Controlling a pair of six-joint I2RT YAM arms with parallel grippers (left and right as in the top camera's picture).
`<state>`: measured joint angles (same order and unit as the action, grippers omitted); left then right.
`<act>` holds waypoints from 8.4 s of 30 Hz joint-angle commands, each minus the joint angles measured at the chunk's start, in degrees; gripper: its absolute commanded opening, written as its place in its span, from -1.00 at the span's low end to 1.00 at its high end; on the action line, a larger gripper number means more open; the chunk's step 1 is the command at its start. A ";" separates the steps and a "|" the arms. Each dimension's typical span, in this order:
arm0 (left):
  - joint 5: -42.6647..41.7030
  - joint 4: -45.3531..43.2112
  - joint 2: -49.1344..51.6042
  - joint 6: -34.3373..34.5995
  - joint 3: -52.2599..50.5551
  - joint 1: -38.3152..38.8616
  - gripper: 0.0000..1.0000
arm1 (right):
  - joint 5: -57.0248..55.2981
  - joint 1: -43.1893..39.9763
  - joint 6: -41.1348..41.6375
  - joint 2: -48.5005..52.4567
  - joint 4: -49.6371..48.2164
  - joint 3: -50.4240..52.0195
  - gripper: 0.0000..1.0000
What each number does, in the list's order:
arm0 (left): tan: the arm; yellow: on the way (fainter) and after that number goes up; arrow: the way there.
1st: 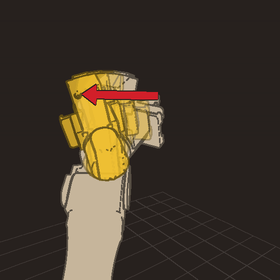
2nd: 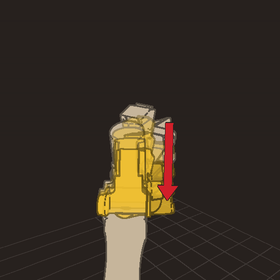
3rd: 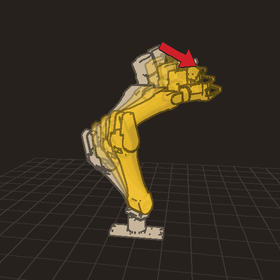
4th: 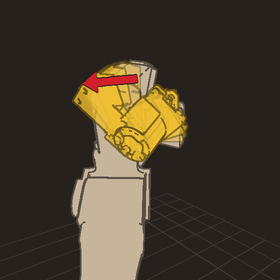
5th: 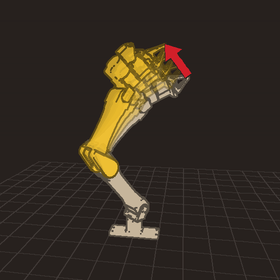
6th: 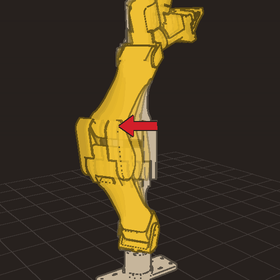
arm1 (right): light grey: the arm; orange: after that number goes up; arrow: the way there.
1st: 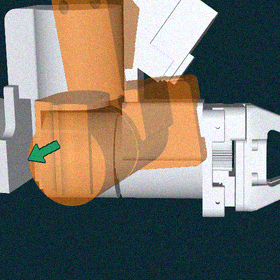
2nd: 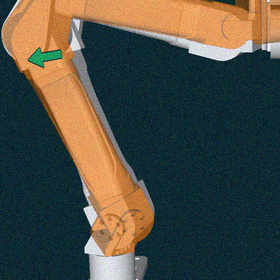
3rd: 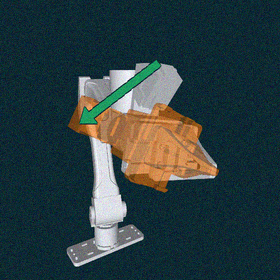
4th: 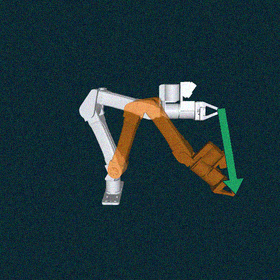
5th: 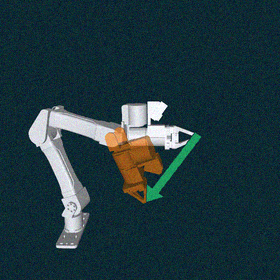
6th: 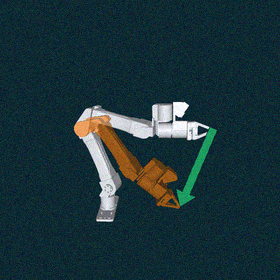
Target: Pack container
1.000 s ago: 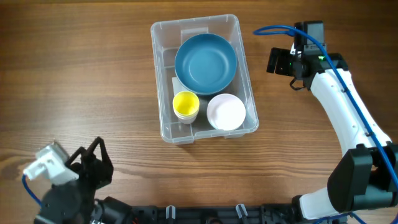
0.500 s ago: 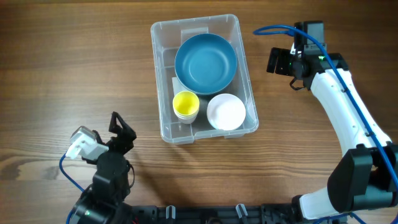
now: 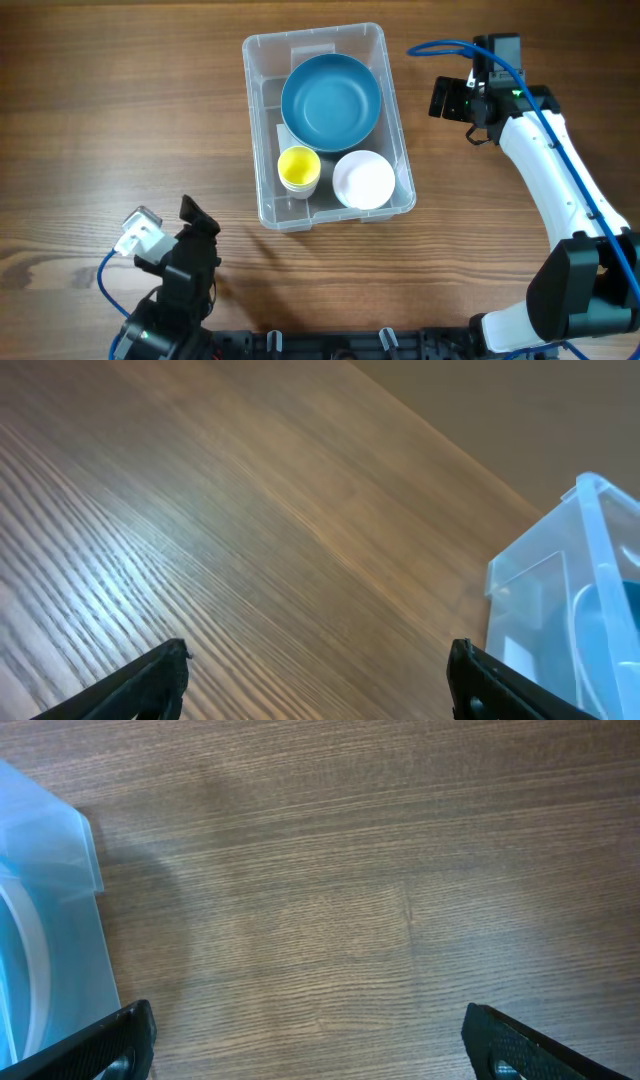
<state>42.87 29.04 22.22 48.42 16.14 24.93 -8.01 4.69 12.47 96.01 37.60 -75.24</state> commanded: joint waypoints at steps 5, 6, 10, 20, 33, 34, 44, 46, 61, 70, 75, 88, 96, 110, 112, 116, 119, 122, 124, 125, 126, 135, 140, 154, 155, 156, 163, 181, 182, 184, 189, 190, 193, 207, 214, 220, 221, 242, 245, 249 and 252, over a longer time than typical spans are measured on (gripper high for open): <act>1.14 4.07 -7.08 2.71 -0.17 4.83 0.68 | -1.18 -0.15 -0.42 0.44 -0.13 0.20 0.99; 1.14 4.48 -8.11 1.55 -0.17 5.84 0.68 | -1.18 -0.15 -0.44 0.44 -0.13 0.20 1.00; 1.14 4.37 -12.52 -5.55 -0.17 10.97 0.72 | -1.18 -0.15 -0.44 0.44 -0.13 0.20 0.99; 0.94 1.97 -17.40 -30.51 -0.17 17.70 1.00 | -1.18 -0.15 -0.44 0.44 -0.13 0.20 0.99; 2.19 -2.75 -17.35 -37.73 -0.17 17.55 1.00 | -1.18 -0.15 -0.42 0.44 -0.13 0.20 1.00; 1.79 -4.39 -17.35 -37.75 -0.17 17.55 1.00 | -1.18 -0.15 -0.44 0.44 -0.13 0.20 1.00; -21.99 -9.29 -17.35 -51.65 -0.17 17.55 0.99 | -0.98 -0.15 -0.44 0.44 -0.26 0.20 1.00; -23.37 -8.92 -17.35 -52.74 -0.17 17.55 1.00 | -1.01 -0.15 -0.46 0.44 -0.33 0.20 0.99; -14.71 -0.42 -17.35 -52.68 -0.17 17.55 1.00 | -1.01 -0.15 -0.44 0.44 -0.39 0.28 0.99; -14.71 -0.39 -17.35 -52.68 -0.17 17.57 0.99 | -1.01 0.02 -0.44 -13.20 -0.37 0.33 0.99; -14.71 -0.39 -17.35 -52.68 -0.17 17.55 1.00 | -1.01 0.02 -0.42 -30.16 -0.37 0.33 0.99; -14.71 -0.39 -17.35 -52.68 -0.17 17.55 1.00 | -6.62 0.02 -2.03 -71.19 1.20 0.33 1.00; -14.71 -0.39 -17.35 -52.68 -0.17 17.55 1.00 | -11.23 -1.33 -1.97 -81.55 3.65 6.62 0.99; -14.71 -0.39 -17.35 -52.68 -0.17 17.55 0.99 | 2.23 -7.19 4.52 -92.54 -54.45 62.88 1.00; -14.71 -0.39 -17.35 -52.68 -0.17 17.55 1.00 | 1.79 -7.19 6.12 -93.50 -54.77 66.77 0.99; -14.71 -0.39 -17.35 -52.68 -0.17 17.55 1.00 | 2.60 -7.19 5.22 -94.92 -53.90 71.17 0.99; -14.71 -0.39 -17.35 -52.68 -0.17 17.55 1.00 | 4.94 -7.19 -0.02 -95.82 -52.89 72.96 0.99; -14.71 -0.39 -17.35 -52.68 -0.17 17.55 1.00 | 7.96 -7.19 -6.05 -95.80 -50.86 73.77 1.00; -14.71 -0.39 -17.35 -52.68 -0.17 17.57 1.00 | 8.20 -7.19 -7.28 -95.80 -48.37 73.88 1.00; -14.71 -0.42 -17.35 -52.68 -0.17 17.55 1.00 | 8.20 -7.19 -7.87 -95.80 -46.49 73.88 1.00; -14.71 -0.39 -17.35 -52.68 -0.17 17.55 1.00 | 8.13 -7.19 -8.00 -95.80 -44.76 73.88 0.99; -14.71 -0.39 -17.35 -52.68 -0.17 17.55 1.00 | 8.15 -7.19 -7.74 -95.80 -36.52 73.88 0.99; -14.71 -0.39 -17.35 -52.68 -0.17 17.57 0.99 | 8.79 -7.19 -7.78 -95.80 -35.63 73.88 0.99; -14.71 -0.39 -17.35 -52.68 -0.17 17.57 1.00 | 8.79 -7.19 -7.80 -95.08 -35.60 73.88 1.00; -14.71 -0.39 -17.35 -52.68 -0.17 17.55 1.00 | 8.79 -7.19 -7.80 -95.08 -35.60 73.88 1.00; -14.71 -0.39 -17.35 -52.68 -0.17 17.55 0.99 | 8.79 -7.19 -7.80 -95.08 -35.60 73.88 1.00; -14.71 -0.39 -17.35 -52.68 -0.17 17.55 0.99 | 8.79 -7.19 -7.82 -95.08 -35.60 73.88 0.99; -41.55 -15.65 -17.35 -52.06 -0.17 10.64 0.99 | 8.79 -7.19 -7.80 -95.10 -35.60 73.88 0.99; -45.27 -17.27 -17.35 -52.06 -0.17 9.03 1.00 | 8.79 -7.19 -7.82 -95.10 -35.63 73.88 1.00; -54.05 -19.56 -17.38 -52.06 -0.17 4.92 1.00 | 8.79 -7.19 -7.82 -95.08 -35.63 73.88 0.99; -65.66 -19.87 -17.44 -52.06 -0.76 -3.02 1.00 | 8.79 -7.19 -7.80 -95.10 -35.60 73.88 0.99; -67.04 -19.87 -17.66 -52.06 -1.40 -4.63 1.00 | 8.79 -7.19 -7.78 -95.08 -35.60 73.88 1.00; -70.18 -19.91 -19.19 -52.06 -4.11 -8.37 1.00 | 8.79 -7.19 -7.82 -95.08 -35.60 73.88 1.00; -68.63 -29.57 -22.05 -52.33 -15.28 -9.66 1.00 | 8.79 -7.19 -7.80 -95.08 -35.60 73.88 1.00; -57.29 -29.68 -22.05 -52.26 -15.82 -9.68 0.99 | 8.79 -7.19 -7.82 -95.10 -35.60 73.88 0.99; -44.74 -29.68 -22.05 -52.26 -15.82 -10.67 1.00 | 8.79 -7.19 -7.82 -95.08 -35.60 73.88 0.99; -44.26 -29.68 -22.05 -52.26 -15.82 -11.23 0.99 | 8.79 -7.19 -7.80 -95.08 -35.63 73.88 1.00; -44.70 -24.72 -21.79 -52.28 -15.82 -16.15 0.99 | 8.79 -7.19 -7.80 -95.10 -35.60 73.88 0.99; -44.70 -24.72 -21.79 -52.28 -15.82 -16.15 0.99 | 8.79 -7.19 -7.82 -95.08 -35.60 73.88 0.99; -44.70 -24.74 -21.79 -52.28 -15.82 -16.15 1.00 | 8.79 -7.19 -7.80 -95.08 -35.60 73.88 0.99; -44.70 -24.74 -21.79 -52.28 -15.82 -16.15 1.00 | 8.79 -7.19 -7.82 -95.10 -35.63 73.88 1.00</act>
<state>-2.37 3.88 0.84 -3.40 0.58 9.19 0.01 -2.11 5.65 1.02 2.17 -1.61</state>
